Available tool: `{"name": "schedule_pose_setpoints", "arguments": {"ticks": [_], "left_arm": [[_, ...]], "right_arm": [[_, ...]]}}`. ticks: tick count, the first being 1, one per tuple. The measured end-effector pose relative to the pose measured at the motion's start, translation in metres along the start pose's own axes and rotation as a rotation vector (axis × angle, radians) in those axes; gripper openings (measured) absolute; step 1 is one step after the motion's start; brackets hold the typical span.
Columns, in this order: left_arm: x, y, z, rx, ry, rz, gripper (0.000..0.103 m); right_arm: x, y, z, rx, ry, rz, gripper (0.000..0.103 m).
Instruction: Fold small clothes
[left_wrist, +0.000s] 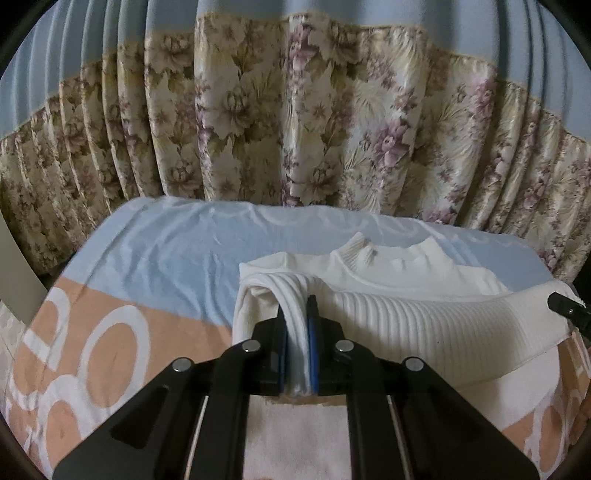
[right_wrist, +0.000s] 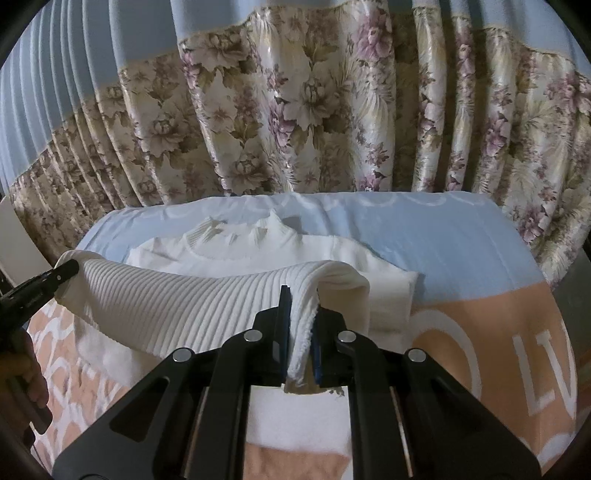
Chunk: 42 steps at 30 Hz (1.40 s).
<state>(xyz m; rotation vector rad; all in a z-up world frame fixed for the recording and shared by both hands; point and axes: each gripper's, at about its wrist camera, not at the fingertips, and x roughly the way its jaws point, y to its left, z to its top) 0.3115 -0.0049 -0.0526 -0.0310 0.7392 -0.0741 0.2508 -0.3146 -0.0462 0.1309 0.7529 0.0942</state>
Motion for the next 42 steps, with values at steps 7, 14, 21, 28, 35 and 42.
{"name": "schedule_pose_setpoints", "arguments": {"ticks": [7,14,21,28,35,42], "left_arm": [[0.04,0.001,0.012,-0.007,0.02,0.01,0.009],[0.072,-0.006,0.025,0.017,0.041,0.028,0.01],[0.095,0.0,0.041,-0.03,0.073,0.059,0.024],[0.076,0.015,0.071,-0.041,-0.012,0.094,0.041],[0.069,0.019,0.061,-0.011,-0.006,0.093,0.041],[0.07,0.019,0.052,-0.006,0.012,0.09,0.041]], "right_arm": [[0.05,-0.011,0.013,0.041,0.063,0.014,0.01],[0.083,-0.018,0.024,0.065,0.093,0.003,0.01],[0.111,-0.028,0.037,0.118,0.144,-0.022,0.012],[0.104,-0.024,0.064,0.125,0.068,-0.037,0.044],[0.089,-0.018,0.08,0.091,0.025,-0.023,0.045],[0.093,-0.016,0.066,0.064,0.056,-0.038,0.045]]}}
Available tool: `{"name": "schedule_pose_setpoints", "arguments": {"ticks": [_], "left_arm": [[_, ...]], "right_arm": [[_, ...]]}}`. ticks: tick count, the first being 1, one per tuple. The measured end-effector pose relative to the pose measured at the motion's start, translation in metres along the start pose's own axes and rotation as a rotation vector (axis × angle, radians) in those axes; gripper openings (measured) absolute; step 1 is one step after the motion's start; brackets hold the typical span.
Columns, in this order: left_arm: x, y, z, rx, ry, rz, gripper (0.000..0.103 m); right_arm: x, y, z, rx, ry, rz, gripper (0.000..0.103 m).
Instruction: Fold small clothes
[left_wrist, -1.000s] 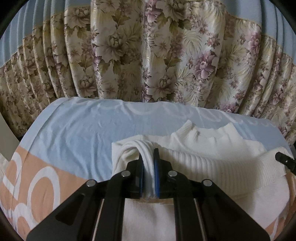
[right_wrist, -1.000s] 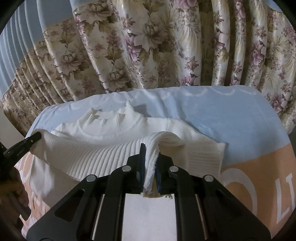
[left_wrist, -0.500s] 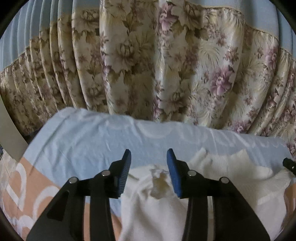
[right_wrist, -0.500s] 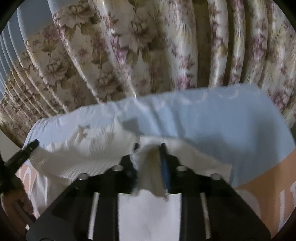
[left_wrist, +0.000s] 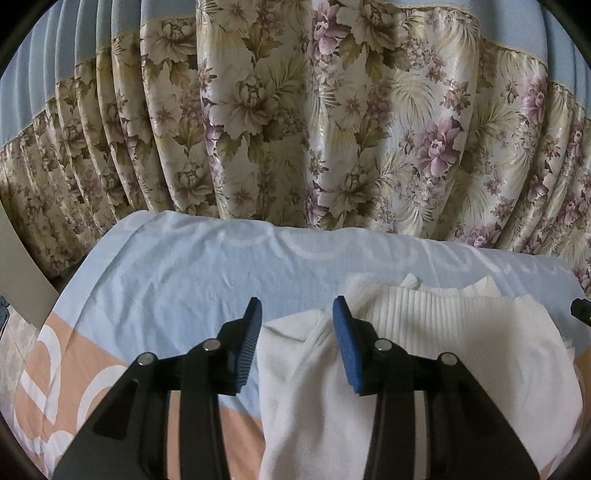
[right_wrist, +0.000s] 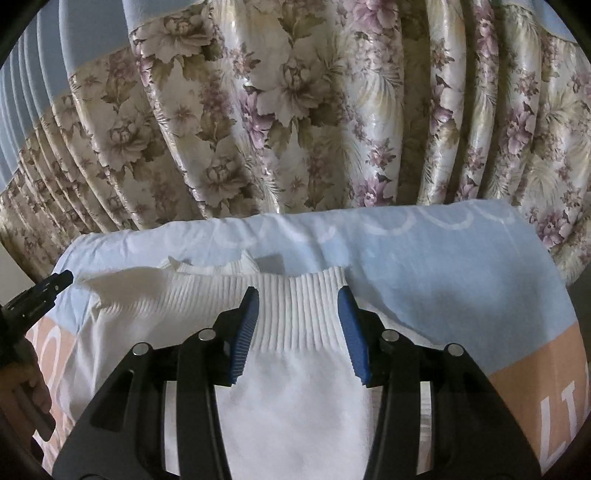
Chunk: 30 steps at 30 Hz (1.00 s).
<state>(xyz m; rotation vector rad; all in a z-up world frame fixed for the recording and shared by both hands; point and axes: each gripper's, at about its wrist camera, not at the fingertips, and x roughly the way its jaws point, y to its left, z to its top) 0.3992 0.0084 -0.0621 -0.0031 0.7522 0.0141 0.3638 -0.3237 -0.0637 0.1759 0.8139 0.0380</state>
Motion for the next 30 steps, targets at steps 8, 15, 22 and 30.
{"name": "schedule_pose_setpoints", "arguments": {"ticks": [8,15,22,30], "left_arm": [[-0.005,0.003,-0.009,0.003,0.004,0.004,0.041],[-0.016,0.007,-0.03,0.018,0.011,0.011,0.041],[-0.004,0.021,-0.057,0.019,0.07,0.043,0.043],[0.016,0.039,-0.081,0.029,0.129,0.115,0.045]], "right_arm": [[-0.007,-0.019,-0.01,0.019,0.007,-0.034,0.045],[-0.018,-0.038,-0.024,-0.006,0.019,-0.079,0.046],[-0.02,-0.054,-0.06,-0.007,0.077,-0.064,0.063],[-0.016,-0.066,-0.093,0.039,0.13,-0.046,0.075]]}}
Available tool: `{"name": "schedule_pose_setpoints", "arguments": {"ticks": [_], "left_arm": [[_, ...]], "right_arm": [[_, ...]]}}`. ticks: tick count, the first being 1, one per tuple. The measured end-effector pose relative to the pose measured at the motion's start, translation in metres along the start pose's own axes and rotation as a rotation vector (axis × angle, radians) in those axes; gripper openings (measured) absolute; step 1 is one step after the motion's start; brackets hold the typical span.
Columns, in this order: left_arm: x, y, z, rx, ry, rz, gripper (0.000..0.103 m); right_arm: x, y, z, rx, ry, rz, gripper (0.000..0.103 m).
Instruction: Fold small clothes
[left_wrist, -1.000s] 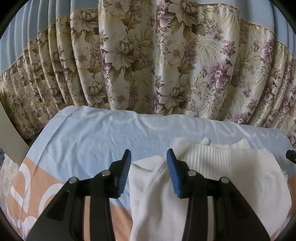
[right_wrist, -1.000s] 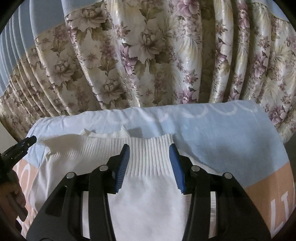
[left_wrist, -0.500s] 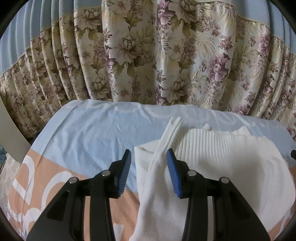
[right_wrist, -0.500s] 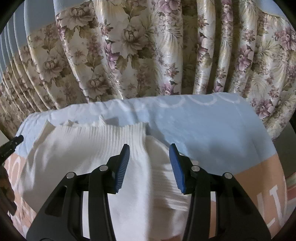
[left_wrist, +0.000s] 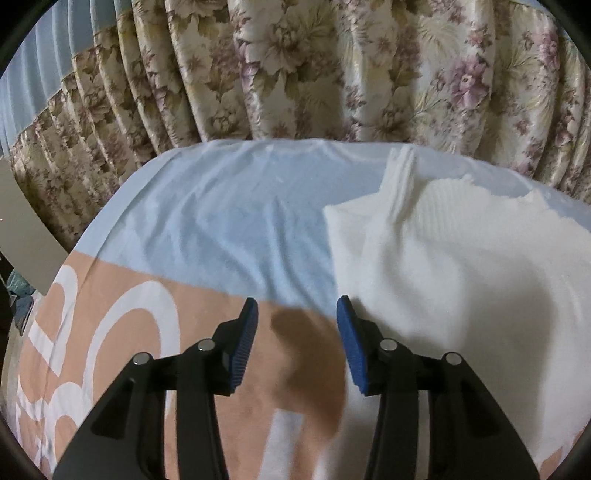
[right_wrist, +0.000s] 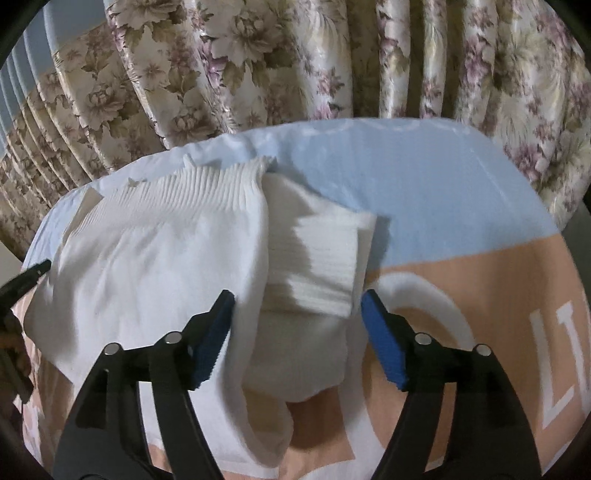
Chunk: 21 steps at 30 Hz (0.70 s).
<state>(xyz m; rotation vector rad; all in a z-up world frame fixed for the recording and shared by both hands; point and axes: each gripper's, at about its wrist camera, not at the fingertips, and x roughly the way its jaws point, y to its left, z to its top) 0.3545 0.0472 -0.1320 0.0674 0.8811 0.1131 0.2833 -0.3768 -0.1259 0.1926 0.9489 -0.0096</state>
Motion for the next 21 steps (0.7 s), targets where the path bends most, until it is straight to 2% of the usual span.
{"name": "schedule_pose_setpoints", "arguments": {"ticks": [4,7,12,18,21], "left_arm": [[0.004,0.009,-0.001,-0.01,0.012,0.012,0.045],[0.008,0.014,-0.003,-0.021,0.021,0.012,0.045],[0.003,0.019,-0.002,-0.043,0.01,0.007,0.045],[-0.007,0.016,0.0,-0.047,0.002,-0.019,0.045],[-0.014,0.016,0.002,-0.06,-0.009,-0.033,0.045]], "right_arm": [[0.008,-0.01,-0.004,0.027,0.015,-0.003,0.083],[0.017,-0.018,-0.006,0.062,0.022,0.036,0.084],[0.019,-0.015,-0.006,0.048,0.002,0.057,0.085],[0.022,-0.005,-0.005,0.03,-0.007,0.114,0.062],[0.022,-0.007,-0.003,0.08,-0.001,0.167,0.043]]}}
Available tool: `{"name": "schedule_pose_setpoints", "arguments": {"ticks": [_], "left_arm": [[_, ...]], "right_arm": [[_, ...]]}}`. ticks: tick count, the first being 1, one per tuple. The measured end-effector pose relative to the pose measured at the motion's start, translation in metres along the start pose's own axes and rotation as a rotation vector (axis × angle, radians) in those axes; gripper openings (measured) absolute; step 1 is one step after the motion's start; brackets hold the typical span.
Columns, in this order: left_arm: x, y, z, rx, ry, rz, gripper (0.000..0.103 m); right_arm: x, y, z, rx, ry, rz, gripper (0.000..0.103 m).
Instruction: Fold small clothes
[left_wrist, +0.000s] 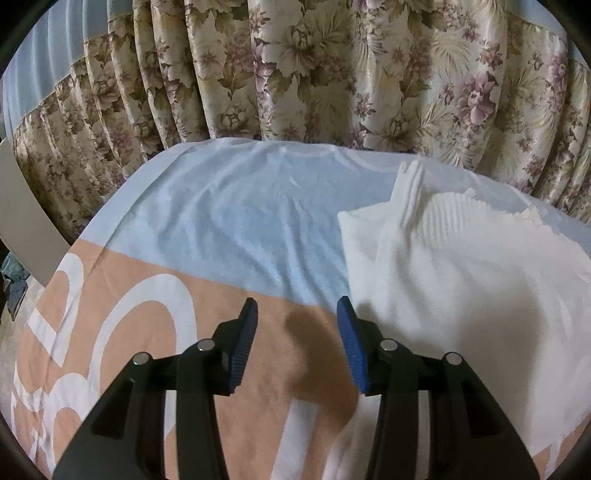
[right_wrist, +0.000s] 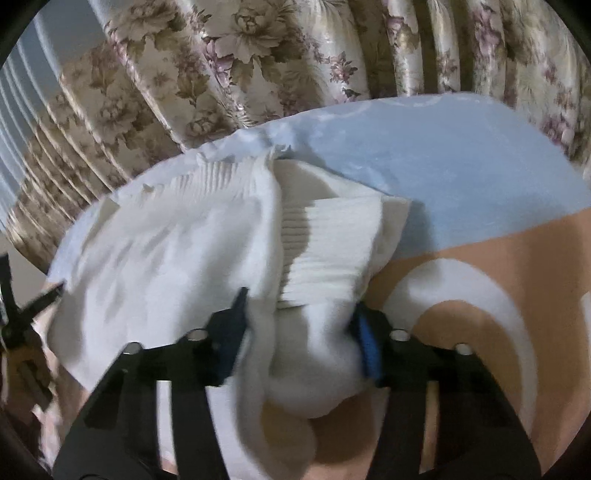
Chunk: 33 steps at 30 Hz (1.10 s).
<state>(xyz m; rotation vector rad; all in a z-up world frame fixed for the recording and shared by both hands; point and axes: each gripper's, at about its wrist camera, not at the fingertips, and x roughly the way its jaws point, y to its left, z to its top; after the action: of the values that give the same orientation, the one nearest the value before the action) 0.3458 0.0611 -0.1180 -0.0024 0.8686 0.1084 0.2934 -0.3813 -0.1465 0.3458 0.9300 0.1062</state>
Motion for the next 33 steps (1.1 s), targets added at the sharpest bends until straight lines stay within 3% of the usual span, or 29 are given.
{"name": "schedule_pose_setpoints", "arguments": {"ticks": [2,5,14,21,28,33], "left_arm": [[-0.007,-0.002,0.002,-0.01,-0.006,-0.019,0.045],[-0.017,-0.008,0.005,-0.008,-0.02,-0.04,0.045],[-0.032,-0.031,0.007,0.028,-0.037,-0.082,0.046],[-0.033,-0.034,0.004,0.02,-0.034,-0.102,0.046],[-0.033,-0.028,0.003,0.0,-0.031,-0.113,0.046],[-0.036,-0.014,0.004,-0.026,-0.035,-0.115,0.046]], "right_arm": [[-0.002,0.003,0.001,0.009,-0.008,0.011,0.032],[-0.006,0.008,0.001,0.001,-0.035,-0.01,0.024],[-0.036,0.007,0.011,-0.024,-0.117,-0.079,0.019],[-0.063,-0.024,0.024,-0.003,-0.141,-0.126,0.019],[-0.085,0.016,0.038,-0.076,-0.186,-0.074,0.019],[-0.097,0.077,0.053,-0.156,-0.211,0.006,0.019]]}}
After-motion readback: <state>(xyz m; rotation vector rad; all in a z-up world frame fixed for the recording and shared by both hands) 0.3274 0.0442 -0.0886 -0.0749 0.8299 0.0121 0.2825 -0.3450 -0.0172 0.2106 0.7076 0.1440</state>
